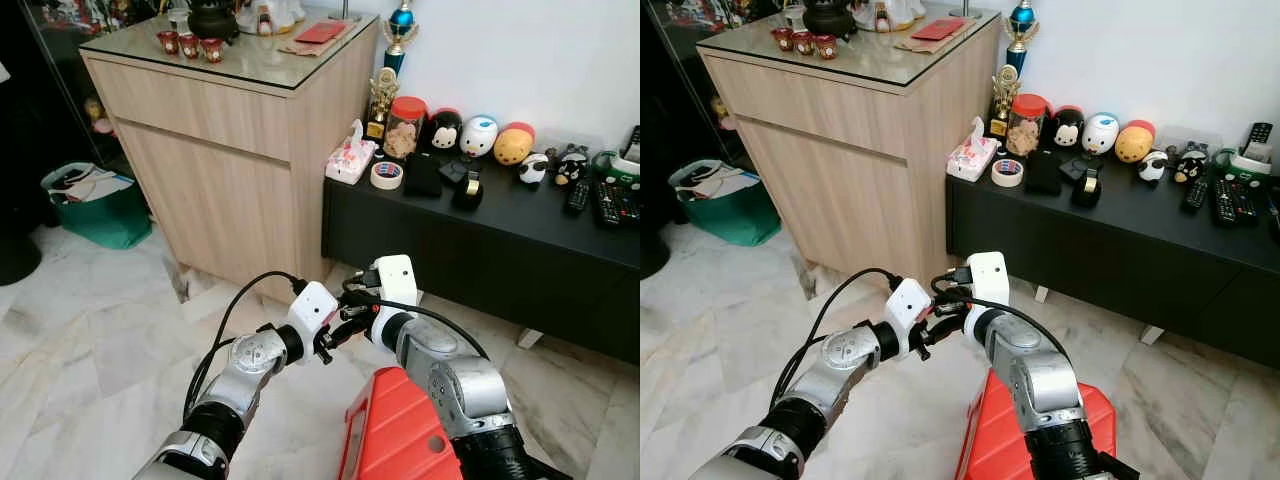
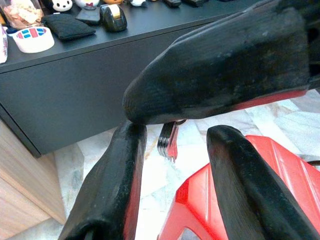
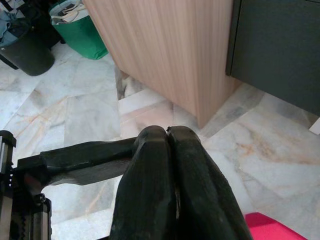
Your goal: Hang keys on a hook
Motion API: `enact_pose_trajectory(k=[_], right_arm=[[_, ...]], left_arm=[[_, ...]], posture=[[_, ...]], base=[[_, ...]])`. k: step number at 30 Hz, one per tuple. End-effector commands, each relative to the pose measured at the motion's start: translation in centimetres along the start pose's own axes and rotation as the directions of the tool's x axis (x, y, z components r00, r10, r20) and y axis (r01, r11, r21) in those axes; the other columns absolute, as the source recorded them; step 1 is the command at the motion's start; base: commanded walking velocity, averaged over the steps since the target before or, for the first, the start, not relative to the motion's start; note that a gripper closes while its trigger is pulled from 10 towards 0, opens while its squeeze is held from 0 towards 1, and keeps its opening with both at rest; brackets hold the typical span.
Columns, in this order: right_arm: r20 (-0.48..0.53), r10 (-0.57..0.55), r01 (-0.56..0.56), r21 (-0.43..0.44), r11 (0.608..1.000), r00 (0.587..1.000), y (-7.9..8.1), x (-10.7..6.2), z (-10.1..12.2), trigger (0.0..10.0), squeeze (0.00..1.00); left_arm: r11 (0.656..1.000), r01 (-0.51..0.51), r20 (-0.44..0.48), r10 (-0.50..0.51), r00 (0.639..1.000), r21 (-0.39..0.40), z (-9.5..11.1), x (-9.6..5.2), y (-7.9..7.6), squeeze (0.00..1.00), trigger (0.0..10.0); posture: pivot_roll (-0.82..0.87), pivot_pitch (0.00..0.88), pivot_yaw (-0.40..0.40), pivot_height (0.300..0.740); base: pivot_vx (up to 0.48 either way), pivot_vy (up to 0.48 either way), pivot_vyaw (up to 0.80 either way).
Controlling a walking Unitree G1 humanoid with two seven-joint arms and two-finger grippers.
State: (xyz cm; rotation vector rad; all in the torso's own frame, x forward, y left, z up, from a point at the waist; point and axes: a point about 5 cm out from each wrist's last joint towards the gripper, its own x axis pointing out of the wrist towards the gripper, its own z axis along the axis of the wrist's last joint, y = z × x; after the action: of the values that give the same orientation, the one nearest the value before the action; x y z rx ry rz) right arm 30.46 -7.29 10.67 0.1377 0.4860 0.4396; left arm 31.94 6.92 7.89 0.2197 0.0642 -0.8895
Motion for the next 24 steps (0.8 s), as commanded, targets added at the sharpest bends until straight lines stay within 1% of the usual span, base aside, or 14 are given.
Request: enact_pose_trajectory(k=[1,2,3,5,6,10,24], right_arm=[[0.016,0.014,-0.014,-0.002,1.0,1.0,0.25,-0.04,0.46,10.0,0.0],[0.017,0.014,-0.014,-0.002,1.0,1.0,0.25,-0.04,0.47,10.0,0.0],[0.017,0.013,-0.013,-0.001,1.0,1.0,0.27,-0.03,0.48,10.0,0.0],[0.018,0.014,-0.014,0.0,1.0,1.0,0.3,-0.02,0.48,10.0,0.0],[0.017,0.014,-0.014,0.0,1.0,1.0,0.32,-0.01,0.47,10.0,0.0],[0.015,0.015,-0.015,-0.001,1.0,1.0,0.37,0.0,0.39,10.0,0.0],[0.005,0.011,-0.011,-0.004,1.0,1.0,0.31,0.18,0.01,10.0,0.0]], left_arm=[[1.0,0.003,0.021,-0.003,1.0,0.001,0.48,0.23,0.18,0.0,2.4],[1.0,0.003,0.021,-0.003,1.0,0.001,0.48,0.23,0.19,0.0,2.4],[1.0,0.004,0.022,-0.004,1.0,0.0,0.47,0.22,0.19,0.0,0.2],[1.0,0.004,0.023,-0.004,1.0,-0.001,0.47,0.21,0.2,0.0,0.0],[1.0,0.004,0.025,-0.004,1.0,-0.002,0.47,0.2,0.22,0.0,0.2],[1.0,0.005,0.026,-0.005,1.0,-0.004,0.46,0.2,0.19,0.0,0.0],[1.0,0.007,0.034,-0.007,0.999,-0.01,0.47,0.17,0.15,0.0,0.0]], posture=[[-0.06,0.0,-0.063,0.708],[-0.06,0.0,-0.063,0.708],[-0.06,0.0,-0.062,0.708],[-0.06,0.0,-0.062,0.708],[-0.06,0.0,-0.062,0.708],[-0.06,0.0,-0.062,0.708],[-0.05,0.0,-0.061,0.708]], base=[[0.0,0.0,0.0],[0.0,0.0,0.0],[0.0,0.0,0.0],[0.0,0.0,0.0],[0.0,0.0,0.0],[0.0,0.0,0.0],[0.0,0.0,0.0]])
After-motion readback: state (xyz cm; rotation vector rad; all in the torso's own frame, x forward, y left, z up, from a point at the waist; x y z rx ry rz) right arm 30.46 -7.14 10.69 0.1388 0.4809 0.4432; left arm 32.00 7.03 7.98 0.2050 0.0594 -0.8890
